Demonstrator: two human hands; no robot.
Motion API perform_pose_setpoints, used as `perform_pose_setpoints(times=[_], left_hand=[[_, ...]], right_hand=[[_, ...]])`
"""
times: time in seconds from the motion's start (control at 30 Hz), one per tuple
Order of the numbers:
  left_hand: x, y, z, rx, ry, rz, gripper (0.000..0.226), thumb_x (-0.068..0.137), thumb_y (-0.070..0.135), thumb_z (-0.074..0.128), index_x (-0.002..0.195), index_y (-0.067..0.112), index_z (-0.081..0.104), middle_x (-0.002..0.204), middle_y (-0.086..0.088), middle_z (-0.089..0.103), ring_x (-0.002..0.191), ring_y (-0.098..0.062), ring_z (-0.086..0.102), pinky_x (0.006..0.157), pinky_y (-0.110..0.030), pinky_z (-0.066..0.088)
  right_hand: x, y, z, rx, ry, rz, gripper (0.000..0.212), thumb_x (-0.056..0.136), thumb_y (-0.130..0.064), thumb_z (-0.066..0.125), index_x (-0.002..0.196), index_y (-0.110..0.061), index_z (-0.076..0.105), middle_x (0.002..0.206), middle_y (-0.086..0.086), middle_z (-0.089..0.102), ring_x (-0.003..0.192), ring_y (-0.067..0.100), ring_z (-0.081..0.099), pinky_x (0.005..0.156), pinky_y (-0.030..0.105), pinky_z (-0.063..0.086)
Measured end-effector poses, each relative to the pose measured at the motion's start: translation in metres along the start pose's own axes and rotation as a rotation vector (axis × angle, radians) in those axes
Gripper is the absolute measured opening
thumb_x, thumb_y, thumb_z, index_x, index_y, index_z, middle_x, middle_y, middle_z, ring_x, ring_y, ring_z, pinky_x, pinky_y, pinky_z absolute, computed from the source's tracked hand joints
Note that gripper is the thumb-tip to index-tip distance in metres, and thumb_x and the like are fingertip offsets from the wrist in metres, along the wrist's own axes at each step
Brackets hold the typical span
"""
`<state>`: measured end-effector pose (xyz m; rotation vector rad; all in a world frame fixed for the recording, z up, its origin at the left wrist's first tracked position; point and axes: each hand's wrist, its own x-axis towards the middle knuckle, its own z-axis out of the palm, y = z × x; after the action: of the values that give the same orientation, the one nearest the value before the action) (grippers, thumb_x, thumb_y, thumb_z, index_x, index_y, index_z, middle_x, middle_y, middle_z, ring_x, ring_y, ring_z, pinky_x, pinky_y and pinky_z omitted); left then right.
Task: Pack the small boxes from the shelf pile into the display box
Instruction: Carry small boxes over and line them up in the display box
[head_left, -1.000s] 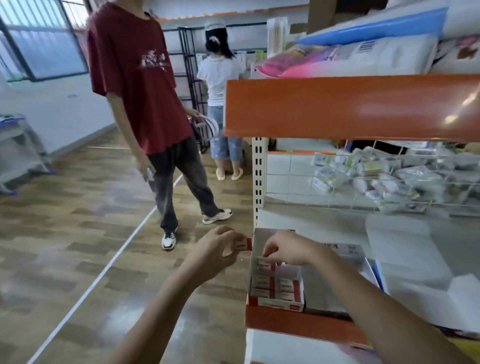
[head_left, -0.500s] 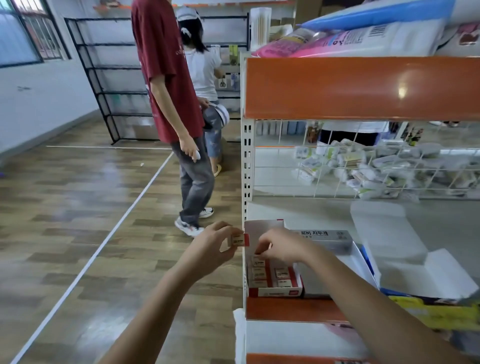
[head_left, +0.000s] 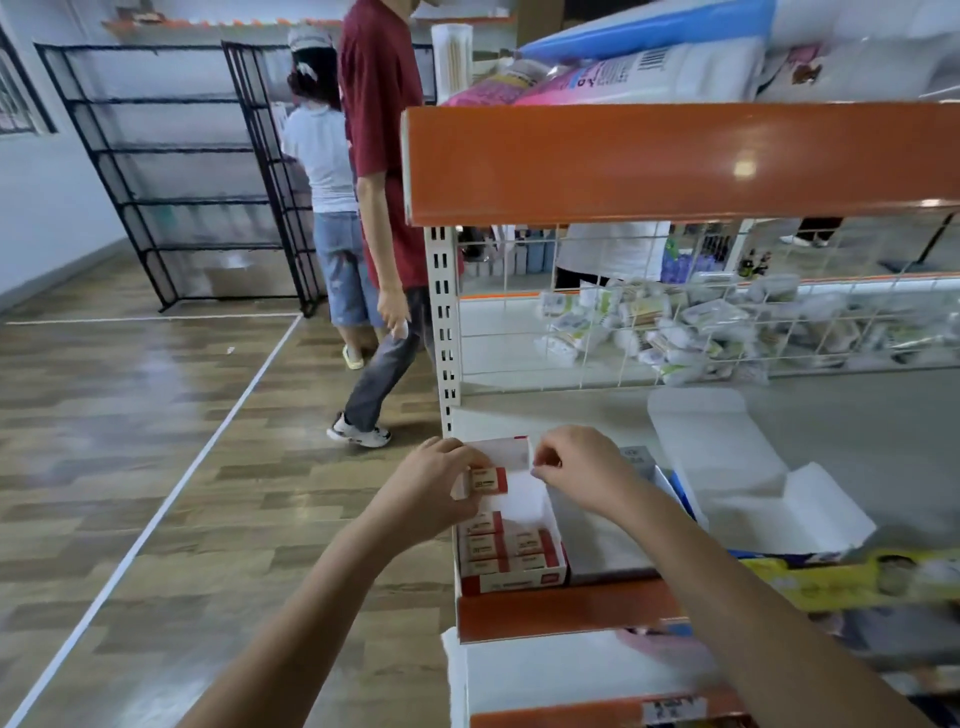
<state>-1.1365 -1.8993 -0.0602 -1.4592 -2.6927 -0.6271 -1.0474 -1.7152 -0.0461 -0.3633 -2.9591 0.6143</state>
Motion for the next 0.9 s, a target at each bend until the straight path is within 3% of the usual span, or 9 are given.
perform_pose_setpoints(times=[0.2, 0.3, 0.43, 0.57, 0.73, 0.9], left_hand=[[0.019, 0.017, 0.013, -0.102, -0.123, 0.006, 0.032, 0.079, 0.029, 0.068, 0.109, 0.029, 0.055, 0.104, 0.013, 0.057, 0.087, -0.003, 0.055, 0.067, -0.012, 0.045], [0.022, 0.020, 0.019, -0.168, -0.150, 0.011, 0.028, 0.081, 0.031, 0.068, 0.105, 0.028, 0.054, 0.101, 0.014, 0.060, 0.084, 0.002, 0.058, 0.068, -0.012, 0.050], [0.024, 0.023, 0.025, -0.204, -0.173, 0.018, 0.022, 0.083, 0.041, 0.063, 0.098, 0.027, 0.054, 0.093, 0.017, 0.062, 0.081, 0.004, 0.060, 0.069, -0.016, 0.054], [0.022, 0.023, 0.028, -0.158, -0.199, 0.010, 0.021, 0.082, 0.044, 0.061, 0.091, 0.027, 0.052, 0.089, 0.014, 0.063, 0.079, -0.002, 0.061, 0.067, -0.022, 0.053], [0.022, 0.021, 0.030, -0.096, -0.205, 0.014, 0.024, 0.083, 0.046, 0.060, 0.094, 0.025, 0.055, 0.092, 0.010, 0.066, 0.078, -0.004, 0.061, 0.067, -0.026, 0.055], [0.023, 0.020, 0.028, -0.047, -0.265, 0.027, 0.024, 0.084, 0.037, 0.062, 0.102, 0.023, 0.058, 0.100, 0.009, 0.064, 0.082, -0.004, 0.059, 0.067, -0.019, 0.052]], right_hand=[[-0.014, 0.009, 0.006, 0.018, -0.198, 0.146, 0.029, 0.090, -0.038, 0.057, 0.096, -0.010, 0.067, 0.089, 0.006, 0.069, 0.071, 0.015, 0.058, 0.066, 0.029, 0.046], [-0.016, 0.010, 0.004, 0.051, -0.209, 0.170, 0.033, 0.091, -0.036, 0.055, 0.091, -0.006, 0.068, 0.088, 0.012, 0.069, 0.069, 0.019, 0.057, 0.060, 0.029, 0.042], [-0.018, 0.010, 0.003, 0.086, -0.236, 0.170, 0.033, 0.093, -0.034, 0.052, 0.094, -0.005, 0.068, 0.091, 0.013, 0.071, 0.085, 0.026, 0.066, 0.074, 0.036, 0.051], [-0.018, 0.011, 0.004, 0.143, -0.243, 0.197, 0.034, 0.094, -0.036, 0.052, 0.095, -0.006, 0.069, 0.092, 0.010, 0.072, 0.085, 0.025, 0.067, 0.074, 0.035, 0.052], [-0.019, 0.012, 0.004, 0.170, -0.241, 0.221, 0.032, 0.093, -0.037, 0.052, 0.095, -0.010, 0.069, 0.091, 0.007, 0.071, 0.084, 0.025, 0.067, 0.074, 0.035, 0.054], [-0.020, 0.012, 0.004, 0.195, -0.240, 0.241, 0.030, 0.093, -0.036, 0.053, 0.097, -0.011, 0.068, 0.092, 0.007, 0.071, 0.084, 0.025, 0.068, 0.076, 0.036, 0.054]])
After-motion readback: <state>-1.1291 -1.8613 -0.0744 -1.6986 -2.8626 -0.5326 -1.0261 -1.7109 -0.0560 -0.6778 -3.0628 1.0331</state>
